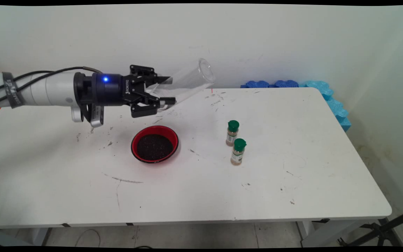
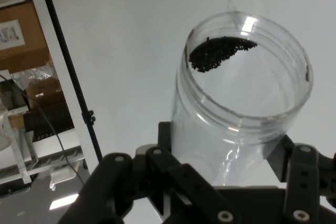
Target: Pour the black seasoning powder in the red bowl
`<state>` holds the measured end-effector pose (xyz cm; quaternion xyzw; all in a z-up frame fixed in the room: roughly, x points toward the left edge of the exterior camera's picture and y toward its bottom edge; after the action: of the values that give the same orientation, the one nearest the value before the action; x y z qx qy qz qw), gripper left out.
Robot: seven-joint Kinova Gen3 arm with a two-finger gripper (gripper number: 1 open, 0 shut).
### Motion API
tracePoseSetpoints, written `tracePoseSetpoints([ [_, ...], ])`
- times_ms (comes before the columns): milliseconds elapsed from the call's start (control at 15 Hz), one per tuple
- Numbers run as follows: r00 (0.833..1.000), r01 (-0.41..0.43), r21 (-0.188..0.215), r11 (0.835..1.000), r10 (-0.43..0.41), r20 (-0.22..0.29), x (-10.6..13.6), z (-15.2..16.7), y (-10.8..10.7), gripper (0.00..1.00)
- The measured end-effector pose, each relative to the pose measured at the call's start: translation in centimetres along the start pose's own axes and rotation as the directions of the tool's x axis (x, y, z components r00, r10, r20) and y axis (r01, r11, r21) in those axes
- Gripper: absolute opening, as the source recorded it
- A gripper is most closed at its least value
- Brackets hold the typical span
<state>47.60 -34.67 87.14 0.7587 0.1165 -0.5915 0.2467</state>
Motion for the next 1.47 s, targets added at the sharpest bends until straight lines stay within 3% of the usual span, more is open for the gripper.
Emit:
tracePoseSetpoints([
  [333,0.998,-0.055,-0.006,0.998,0.055,0.026,-0.5,0.1,0.2,0.0],
  [600,0.994,-0.111,-0.003,0.994,0.111,0.019,-0.3,0.0,0.5,0.0],
  [867,0.968,-0.251,0.037,0.967,0.251,0.006,0.3,0.0,0.7,0.0],
  [1067,0.915,-0.403,0.07,0.912,0.403,0.014,0.3,0.1,1.1,0.0],
  [1133,0.889,-0.457,0.076,0.886,0.457,0.021,0.0,0.1,1.3,0.0],
  [1267,0.833,-0.553,0.087,0.829,0.552,0.032,-0.6,0.1,1.7,0.0],
  [1467,0.725,-0.688,0.106,0.718,0.686,0.054,-1.5,0.1,2.4,0.0],
])
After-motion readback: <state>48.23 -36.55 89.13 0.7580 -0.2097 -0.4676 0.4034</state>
